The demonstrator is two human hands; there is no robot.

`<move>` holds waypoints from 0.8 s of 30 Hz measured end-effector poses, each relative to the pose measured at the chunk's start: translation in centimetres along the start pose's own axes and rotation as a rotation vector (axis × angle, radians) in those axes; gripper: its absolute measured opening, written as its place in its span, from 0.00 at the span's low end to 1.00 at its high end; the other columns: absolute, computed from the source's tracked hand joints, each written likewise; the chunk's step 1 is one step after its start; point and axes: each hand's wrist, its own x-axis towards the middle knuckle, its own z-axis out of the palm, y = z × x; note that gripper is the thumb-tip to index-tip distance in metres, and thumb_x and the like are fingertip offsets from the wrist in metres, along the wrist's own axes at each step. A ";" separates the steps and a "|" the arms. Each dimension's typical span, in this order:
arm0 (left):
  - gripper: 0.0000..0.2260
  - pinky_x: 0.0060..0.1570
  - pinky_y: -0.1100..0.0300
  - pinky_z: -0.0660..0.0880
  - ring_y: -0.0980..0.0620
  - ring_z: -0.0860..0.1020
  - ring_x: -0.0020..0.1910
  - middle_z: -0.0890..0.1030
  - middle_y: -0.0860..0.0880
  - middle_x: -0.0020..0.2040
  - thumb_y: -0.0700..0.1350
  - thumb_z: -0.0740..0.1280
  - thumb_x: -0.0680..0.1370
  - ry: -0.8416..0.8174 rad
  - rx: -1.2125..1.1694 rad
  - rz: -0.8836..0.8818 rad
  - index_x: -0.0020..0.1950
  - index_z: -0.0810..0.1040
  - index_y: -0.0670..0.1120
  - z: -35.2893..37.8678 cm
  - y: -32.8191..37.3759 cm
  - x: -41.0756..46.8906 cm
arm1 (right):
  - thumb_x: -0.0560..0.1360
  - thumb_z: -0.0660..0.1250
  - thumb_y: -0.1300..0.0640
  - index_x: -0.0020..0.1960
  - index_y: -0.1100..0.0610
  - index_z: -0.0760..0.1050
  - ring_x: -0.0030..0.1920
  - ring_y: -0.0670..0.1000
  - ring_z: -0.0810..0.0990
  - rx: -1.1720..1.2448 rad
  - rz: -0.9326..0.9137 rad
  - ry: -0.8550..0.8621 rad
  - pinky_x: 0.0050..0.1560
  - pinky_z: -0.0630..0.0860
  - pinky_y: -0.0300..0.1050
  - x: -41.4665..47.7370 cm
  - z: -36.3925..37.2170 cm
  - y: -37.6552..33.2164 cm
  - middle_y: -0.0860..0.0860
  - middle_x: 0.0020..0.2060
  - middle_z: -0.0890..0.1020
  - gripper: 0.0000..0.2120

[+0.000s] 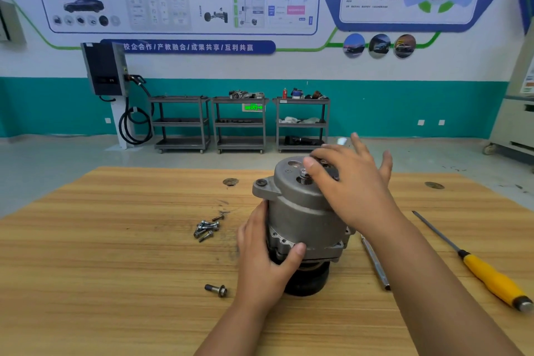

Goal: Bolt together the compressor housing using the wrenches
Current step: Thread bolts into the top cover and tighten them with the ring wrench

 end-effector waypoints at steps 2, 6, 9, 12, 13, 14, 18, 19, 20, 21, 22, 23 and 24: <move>0.33 0.58 0.66 0.59 0.69 0.57 0.66 0.57 0.78 0.63 0.66 0.62 0.67 0.006 0.006 0.005 0.69 0.52 0.69 0.0 0.0 0.0 | 0.76 0.47 0.36 0.62 0.43 0.75 0.74 0.50 0.58 -0.011 0.017 0.035 0.70 0.35 0.61 -0.6 -0.8 0.6 0.43 0.64 0.74 0.25; 0.33 0.57 0.70 0.59 0.70 0.56 0.65 0.58 0.78 0.63 0.66 0.62 0.67 0.008 0.012 0.001 0.69 0.52 0.69 0.0 -0.1 0.0 | 0.80 0.55 0.48 0.62 0.42 0.76 0.62 0.50 0.72 -0.066 0.050 0.058 0.71 0.42 0.60 -2.4 -2.8 1.3 0.42 0.53 0.76 0.15; 0.33 0.56 0.70 0.60 0.69 0.57 0.66 0.59 0.76 0.64 0.67 0.62 0.67 0.005 0.005 -0.002 0.69 0.52 0.70 0.0 -0.1 -0.1 | 0.79 0.58 0.52 0.62 0.43 0.76 0.61 0.49 0.75 -0.051 0.047 0.053 0.72 0.48 0.57 -4.1 -4.2 1.2 0.42 0.56 0.81 0.14; 0.33 0.56 0.70 0.60 0.69 0.57 0.66 0.59 0.77 0.63 0.66 0.62 0.67 0.007 -0.003 -0.002 0.68 0.52 0.70 0.0 -0.1 0.0 | 0.77 0.62 0.54 0.59 0.45 0.79 0.56 0.50 0.79 -0.074 0.014 0.080 0.69 0.61 0.57 -5.8 -5.4 0.3 0.45 0.51 0.84 0.13; 0.33 0.56 0.70 0.59 0.69 0.56 0.65 0.58 0.77 0.63 0.66 0.62 0.67 0.008 -0.001 -0.002 0.68 0.52 0.71 0.1 0.0 0.0 | 0.76 0.63 0.55 0.56 0.47 0.81 0.52 0.52 0.80 -0.091 -0.021 0.110 0.64 0.68 0.58 -6.4 -5.7 0.0 0.46 0.46 0.85 0.12; 0.33 0.57 0.70 0.59 0.70 0.56 0.65 0.58 0.78 0.63 0.66 0.63 0.67 0.007 0.000 -0.004 0.68 0.52 0.71 0.1 0.0 0.0 | 0.74 0.64 0.55 0.53 0.48 0.83 0.47 0.53 0.81 -0.091 -0.063 0.141 0.56 0.72 0.58 -6.9 -6.0 -0.3 0.45 0.40 0.85 0.11; 0.33 0.57 0.69 0.59 0.68 0.57 0.66 0.59 0.76 0.63 0.66 0.62 0.67 0.025 -0.002 0.005 0.69 0.52 0.70 0.1 -0.1 0.0 | 0.72 0.63 0.46 0.44 0.48 0.84 0.36 0.45 0.76 0.084 -0.202 0.139 0.40 0.73 0.49 -8.5 -6.8 -2.1 0.38 0.31 0.80 0.12; 0.33 0.57 0.69 0.60 0.66 0.59 0.66 0.60 0.74 0.64 0.68 0.62 0.67 0.033 -0.006 0.003 0.69 0.52 0.69 0.2 -0.1 0.0 | 0.71 0.61 0.42 0.46 0.47 0.84 0.39 0.43 0.77 0.124 -0.212 0.091 0.42 0.74 0.50 -8.7 -6.9 -2.5 0.38 0.33 0.81 0.15; 0.33 0.58 0.68 0.60 0.64 0.60 0.65 0.62 0.73 0.64 0.70 0.61 0.67 0.042 -0.009 -0.005 0.70 0.53 0.69 0.2 -0.1 0.0 | 0.69 0.59 0.36 0.50 0.46 0.83 0.43 0.40 0.77 0.162 -0.207 0.018 0.47 0.75 0.49 -8.7 -6.9 -2.8 0.36 0.37 0.81 0.21; 0.33 0.58 0.68 0.61 0.64 0.61 0.65 0.62 0.72 0.64 0.71 0.60 0.67 0.054 -0.010 -0.015 0.70 0.54 0.68 0.2 -0.2 0.1 | 0.66 0.56 0.32 0.55 0.43 0.81 0.48 0.38 0.76 0.193 -0.200 -0.069 0.53 0.73 0.46 -8.8 -7.0 -3.0 0.34 0.42 0.80 0.26; 0.33 0.58 0.68 0.61 0.66 0.60 0.65 0.61 0.73 0.64 0.71 0.61 0.66 0.063 -0.011 -0.022 0.69 0.55 0.68 0.3 -0.3 0.1 | 0.65 0.55 0.29 0.60 0.40 0.77 0.53 0.36 0.73 0.190 -0.210 -0.148 0.57 0.70 0.41 -8.7 -7.0 -3.2 0.32 0.47 0.78 0.29; 0.34 0.59 0.69 0.61 0.68 0.59 0.66 0.61 0.75 0.64 0.70 0.63 0.66 0.062 -0.023 -0.029 0.69 0.56 0.68 0.3 -0.4 0.1 | 0.65 0.55 0.29 0.64 0.38 0.72 0.56 0.34 0.69 0.159 -0.240 -0.215 0.58 0.67 0.38 -8.6 -6.9 -3.3 0.31 0.50 0.76 0.31; 0.35 0.62 0.68 0.63 0.67 0.60 0.67 0.61 0.74 0.65 0.69 0.65 0.65 0.051 -0.058 -0.042 0.70 0.57 0.66 0.4 -0.4 0.1 | 0.66 0.56 0.32 0.67 0.37 0.69 0.58 0.34 0.66 0.126 -0.281 -0.266 0.59 0.66 0.36 -8.4 -6.6 -3.4 0.31 0.53 0.73 0.30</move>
